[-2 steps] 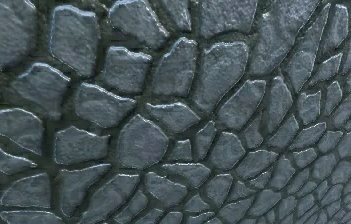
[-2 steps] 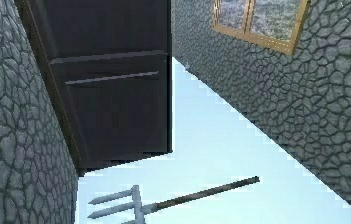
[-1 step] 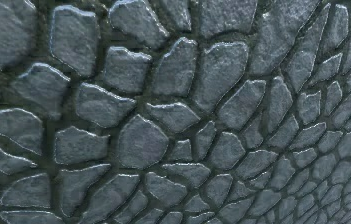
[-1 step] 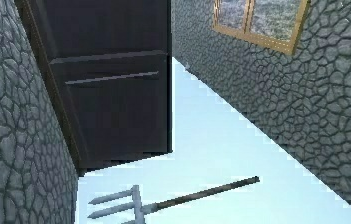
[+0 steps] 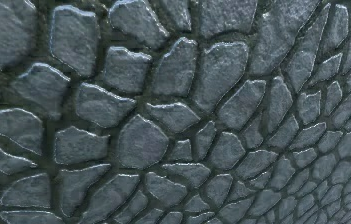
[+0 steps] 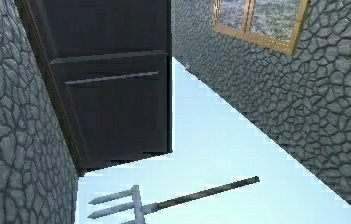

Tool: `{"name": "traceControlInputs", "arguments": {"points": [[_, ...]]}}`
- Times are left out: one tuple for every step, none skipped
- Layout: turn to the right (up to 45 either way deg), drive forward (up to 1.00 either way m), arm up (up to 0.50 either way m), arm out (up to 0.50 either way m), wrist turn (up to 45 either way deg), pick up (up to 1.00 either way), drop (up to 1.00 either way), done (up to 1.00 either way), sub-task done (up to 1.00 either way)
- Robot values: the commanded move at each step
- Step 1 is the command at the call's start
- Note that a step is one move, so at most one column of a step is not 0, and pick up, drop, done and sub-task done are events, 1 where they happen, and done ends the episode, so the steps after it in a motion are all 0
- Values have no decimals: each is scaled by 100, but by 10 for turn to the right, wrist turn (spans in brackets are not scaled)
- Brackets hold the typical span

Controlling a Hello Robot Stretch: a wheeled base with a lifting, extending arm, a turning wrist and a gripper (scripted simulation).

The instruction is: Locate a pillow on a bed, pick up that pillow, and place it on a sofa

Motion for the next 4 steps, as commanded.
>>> {"name": "traceControlInputs", "arguments": {"points": [[450, 0, 0, 0, 0, 0, 0, 0, 0], [450, 0, 0, 0, 0, 0, 0, 0, 0], [450, 0, 0, 0, 0, 0, 0, 0, 0], [210, 0, 0, 0, 0, 0, 0, 0, 0]]}}
